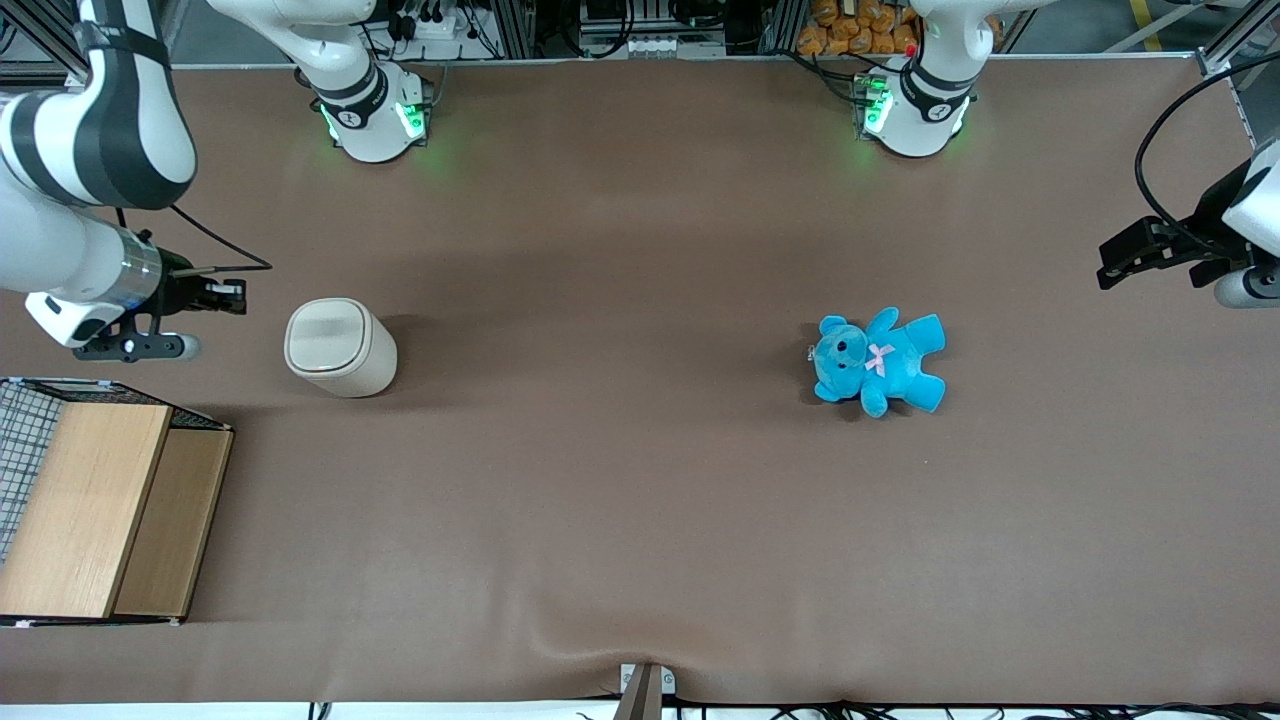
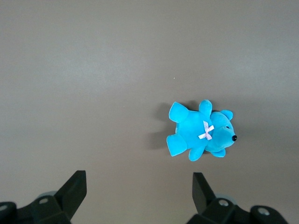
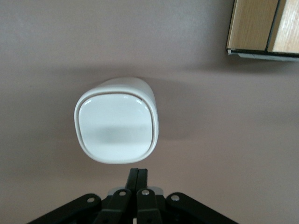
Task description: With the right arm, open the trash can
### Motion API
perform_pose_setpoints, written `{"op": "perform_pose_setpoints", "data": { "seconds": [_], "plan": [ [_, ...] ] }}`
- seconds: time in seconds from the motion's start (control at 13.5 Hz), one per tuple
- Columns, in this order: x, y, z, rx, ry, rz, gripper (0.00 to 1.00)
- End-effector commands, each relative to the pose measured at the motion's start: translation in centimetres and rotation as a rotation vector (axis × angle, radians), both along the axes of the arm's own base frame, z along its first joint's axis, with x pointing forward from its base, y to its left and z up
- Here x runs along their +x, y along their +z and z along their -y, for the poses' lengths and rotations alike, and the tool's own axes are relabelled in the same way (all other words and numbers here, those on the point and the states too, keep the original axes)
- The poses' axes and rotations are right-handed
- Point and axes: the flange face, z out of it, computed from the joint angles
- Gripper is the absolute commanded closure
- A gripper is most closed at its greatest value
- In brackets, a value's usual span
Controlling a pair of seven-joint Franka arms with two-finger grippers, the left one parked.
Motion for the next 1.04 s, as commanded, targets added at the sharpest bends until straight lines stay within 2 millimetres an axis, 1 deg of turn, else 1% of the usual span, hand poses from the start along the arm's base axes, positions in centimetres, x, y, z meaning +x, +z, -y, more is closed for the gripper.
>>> {"op": "perform_pose_setpoints", "data": {
  "seconds": [0.0,0.15,0.37,0.59,0.96],
  "plan": [
    [-0.8,-2.6,0.0,-0.011,0.002,0.028,1.0],
    [-0.9,-4.1,0.0,-0.012,0.002,0.058,1.0],
    [-0.6,-6.3,0.2,-0.011,-0.002,0.053,1.0],
    [-0.7,-8.1,0.3,-0.011,-0.005,0.055,1.0],
    [-0.9,-10.2,0.3,-0.008,-0.007,0.047,1.0]
  ]
}}
